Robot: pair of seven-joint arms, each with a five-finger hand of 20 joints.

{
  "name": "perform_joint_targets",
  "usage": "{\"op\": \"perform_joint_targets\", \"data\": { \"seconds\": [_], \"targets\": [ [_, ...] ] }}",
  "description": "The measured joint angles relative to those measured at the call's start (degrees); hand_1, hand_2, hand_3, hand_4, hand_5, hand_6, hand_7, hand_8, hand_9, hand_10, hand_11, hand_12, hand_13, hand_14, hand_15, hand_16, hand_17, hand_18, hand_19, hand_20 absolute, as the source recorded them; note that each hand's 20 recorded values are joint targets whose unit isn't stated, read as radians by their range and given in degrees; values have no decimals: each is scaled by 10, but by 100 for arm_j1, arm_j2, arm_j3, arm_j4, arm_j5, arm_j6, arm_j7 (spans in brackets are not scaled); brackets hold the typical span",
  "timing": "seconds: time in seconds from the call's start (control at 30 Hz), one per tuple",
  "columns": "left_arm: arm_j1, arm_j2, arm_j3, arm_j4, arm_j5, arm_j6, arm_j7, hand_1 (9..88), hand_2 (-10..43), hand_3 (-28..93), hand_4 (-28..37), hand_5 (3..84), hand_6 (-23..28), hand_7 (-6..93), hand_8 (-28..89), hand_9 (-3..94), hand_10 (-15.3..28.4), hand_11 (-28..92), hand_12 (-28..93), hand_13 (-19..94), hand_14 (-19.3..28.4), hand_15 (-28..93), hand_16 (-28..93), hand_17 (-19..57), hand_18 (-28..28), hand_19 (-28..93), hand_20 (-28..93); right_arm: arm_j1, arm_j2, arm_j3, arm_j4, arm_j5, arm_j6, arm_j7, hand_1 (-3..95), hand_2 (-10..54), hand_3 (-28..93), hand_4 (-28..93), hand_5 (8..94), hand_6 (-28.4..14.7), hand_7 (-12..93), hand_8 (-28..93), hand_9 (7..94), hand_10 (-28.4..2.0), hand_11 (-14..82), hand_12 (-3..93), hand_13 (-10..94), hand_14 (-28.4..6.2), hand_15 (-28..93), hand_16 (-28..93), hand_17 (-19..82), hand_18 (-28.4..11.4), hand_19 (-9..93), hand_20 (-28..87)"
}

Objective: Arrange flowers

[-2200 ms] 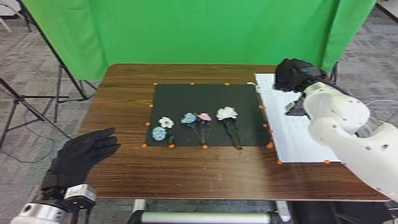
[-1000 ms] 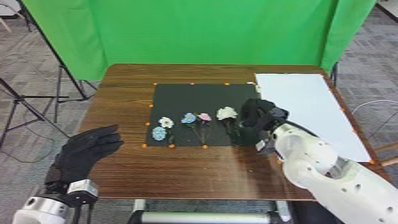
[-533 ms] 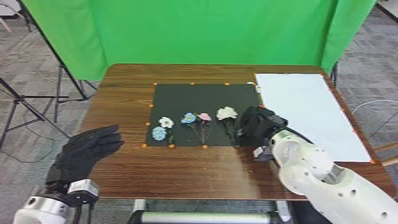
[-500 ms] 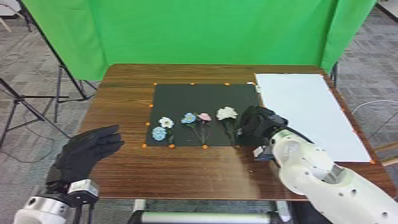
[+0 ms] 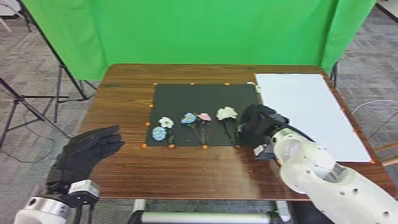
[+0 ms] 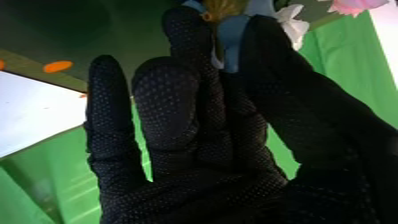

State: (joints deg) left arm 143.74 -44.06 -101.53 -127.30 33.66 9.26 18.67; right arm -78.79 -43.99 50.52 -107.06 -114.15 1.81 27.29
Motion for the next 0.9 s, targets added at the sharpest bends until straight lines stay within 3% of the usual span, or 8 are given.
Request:
{"op": "perform_joint_targets", "data": {
  "seconds": [0.4, 0.8, 0.9],
  "targets": [
    [1, -66, -3, -2, 5, -4, -40, 276, 35, 828, -160, 460, 132, 194, -105, 411, 227, 368, 110, 283, 284, 645, -142, -87, 228, 584, 111, -122, -30, 172, -62, -38, 85, 47, 400, -95, 864, -283, 631, -17, 257, -153, 679, -122, 296, 180, 683, -53, 723, 199, 277, -175, 823, 79],
    [11, -80, 14, -2, 4, 16, -30, 276, 35, 828, -160, 460, 132, 194, -104, 410, 227, 369, 110, 283, 284, 645, -142, -87, 228, 585, 111, -301, -5, 375, -237, -21, 92, 116, 367, -90, 865, -283, 608, -29, 232, -151, 653, -134, 290, 166, 663, -69, 728, 165, 263, -180, 810, 73],
    [52, -80, 16, -11, 2, 42, 15, 276, 35, 828, -160, 460, 132, 194, -104, 410, 227, 368, 109, 283, 284, 645, -142, -87, 228, 585, 111, -449, -10, 678, -335, 55, 114, 127, 354, -79, 870, -283, 574, -31, 229, -149, 610, -136, 276, 162, 621, -76, 716, 153, 221, -176, 768, 63]
  ]
}}
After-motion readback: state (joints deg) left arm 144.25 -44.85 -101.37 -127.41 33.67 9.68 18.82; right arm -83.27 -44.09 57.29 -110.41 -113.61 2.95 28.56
